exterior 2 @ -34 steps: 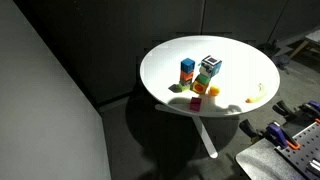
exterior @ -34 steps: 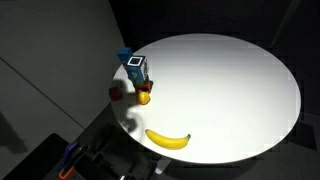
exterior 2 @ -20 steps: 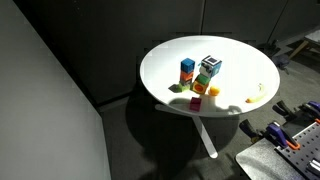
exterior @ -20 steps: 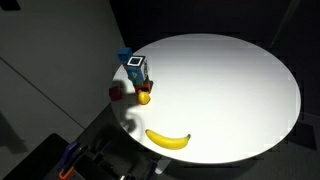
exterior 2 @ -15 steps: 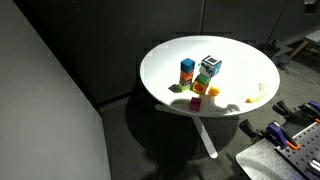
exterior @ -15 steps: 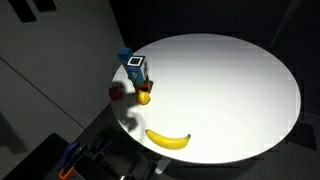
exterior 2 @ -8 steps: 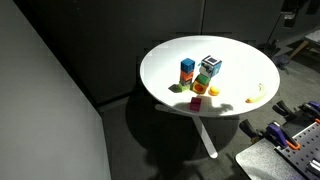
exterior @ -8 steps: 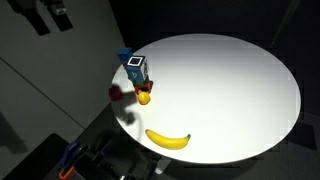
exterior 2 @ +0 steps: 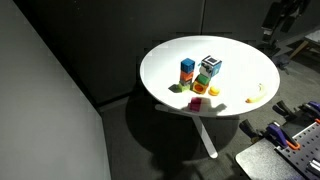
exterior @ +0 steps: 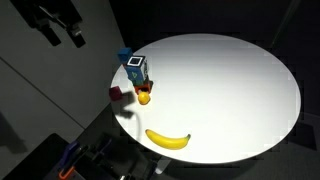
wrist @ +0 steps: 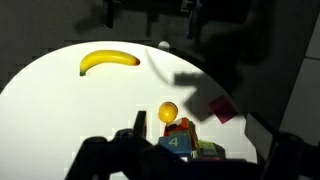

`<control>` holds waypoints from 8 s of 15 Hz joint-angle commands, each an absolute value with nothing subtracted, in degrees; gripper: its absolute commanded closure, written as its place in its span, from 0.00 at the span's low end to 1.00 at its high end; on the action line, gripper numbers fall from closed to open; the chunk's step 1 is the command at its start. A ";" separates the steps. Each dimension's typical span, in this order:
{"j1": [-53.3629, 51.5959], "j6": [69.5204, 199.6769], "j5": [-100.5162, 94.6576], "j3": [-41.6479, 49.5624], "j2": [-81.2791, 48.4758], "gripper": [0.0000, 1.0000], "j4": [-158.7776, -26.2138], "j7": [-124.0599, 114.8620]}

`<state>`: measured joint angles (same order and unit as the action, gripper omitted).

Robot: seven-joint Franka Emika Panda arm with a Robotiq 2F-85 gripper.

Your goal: Put the pink block on top of the blue block

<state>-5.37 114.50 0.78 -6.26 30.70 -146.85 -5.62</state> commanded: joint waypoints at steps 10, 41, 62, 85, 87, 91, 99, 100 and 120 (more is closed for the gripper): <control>-7.67 127.10 4.35 -4.54 30.31 0.00 -152.98 1.23; -8.78 139.12 -0.17 -10.36 6.62 0.00 -141.84 -2.09; -14.83 145.08 -8.11 -9.28 -15.74 0.00 -130.55 -15.02; -14.49 152.98 -11.57 -9.04 -25.46 0.00 -125.85 7.39; -14.30 154.89 -10.21 -9.51 -25.26 0.00 -127.37 6.14; -14.30 154.90 -10.21 -9.51 -25.31 0.00 -127.48 6.14; -15.28 157.21 -11.43 -8.61 -28.45 0.00 -126.68 5.51; -15.36 157.64 -11.42 -8.55 -28.98 0.00 -126.61 5.51; -21.33 166.04 -14.06 -2.79 -36.52 0.00 -124.53 4.45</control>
<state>-20.40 165.27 -12.13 -3.86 -35.47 -125.58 5.98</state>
